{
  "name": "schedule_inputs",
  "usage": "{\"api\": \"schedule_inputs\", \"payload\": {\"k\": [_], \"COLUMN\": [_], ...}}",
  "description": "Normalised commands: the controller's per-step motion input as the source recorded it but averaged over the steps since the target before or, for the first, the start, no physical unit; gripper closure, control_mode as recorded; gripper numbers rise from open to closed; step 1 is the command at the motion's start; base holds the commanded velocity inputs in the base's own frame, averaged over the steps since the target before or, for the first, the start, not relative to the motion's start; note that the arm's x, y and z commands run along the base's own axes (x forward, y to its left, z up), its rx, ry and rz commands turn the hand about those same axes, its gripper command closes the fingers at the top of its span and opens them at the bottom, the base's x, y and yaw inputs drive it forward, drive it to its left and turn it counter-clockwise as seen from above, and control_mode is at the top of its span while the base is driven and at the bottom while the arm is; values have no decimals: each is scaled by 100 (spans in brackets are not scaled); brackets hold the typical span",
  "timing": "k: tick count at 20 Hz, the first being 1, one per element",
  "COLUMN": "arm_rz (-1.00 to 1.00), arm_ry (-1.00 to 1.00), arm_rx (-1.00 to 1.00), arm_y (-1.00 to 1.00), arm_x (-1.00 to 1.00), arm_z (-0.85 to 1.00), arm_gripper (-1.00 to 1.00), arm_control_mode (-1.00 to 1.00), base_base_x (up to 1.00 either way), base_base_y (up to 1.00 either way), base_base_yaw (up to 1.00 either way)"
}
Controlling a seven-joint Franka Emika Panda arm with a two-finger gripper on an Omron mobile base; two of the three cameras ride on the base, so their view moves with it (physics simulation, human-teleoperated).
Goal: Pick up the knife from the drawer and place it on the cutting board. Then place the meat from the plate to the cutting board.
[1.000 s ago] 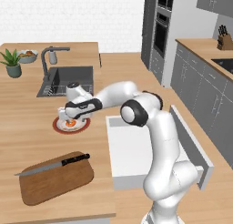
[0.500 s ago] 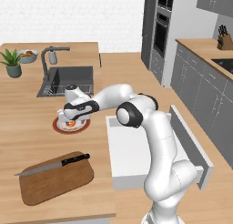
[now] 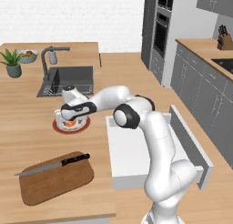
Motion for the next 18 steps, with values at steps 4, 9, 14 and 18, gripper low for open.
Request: {"api": "schedule_inputs", "payload": {"k": [4, 9, 14, 18], "arm_rz": [0, 0, 0, 0], "arm_ry": [0, 0, 0, 0], "arm_rx": [0, -5, 0, 0], "arm_y": [5, -2, 0, 0], "arm_x": [7, 0, 2, -6], "arm_z": [-24, -45, -6, 0], "arm_gripper": [-100, -100, 100, 100], "arm_control_mode": [-100, -100, -100, -100], "base_base_x": [0, 0, 0, 0], "base_base_y": [0, 0, 0, 0], "base_base_yaw": [0, 0, 0, 0]}}
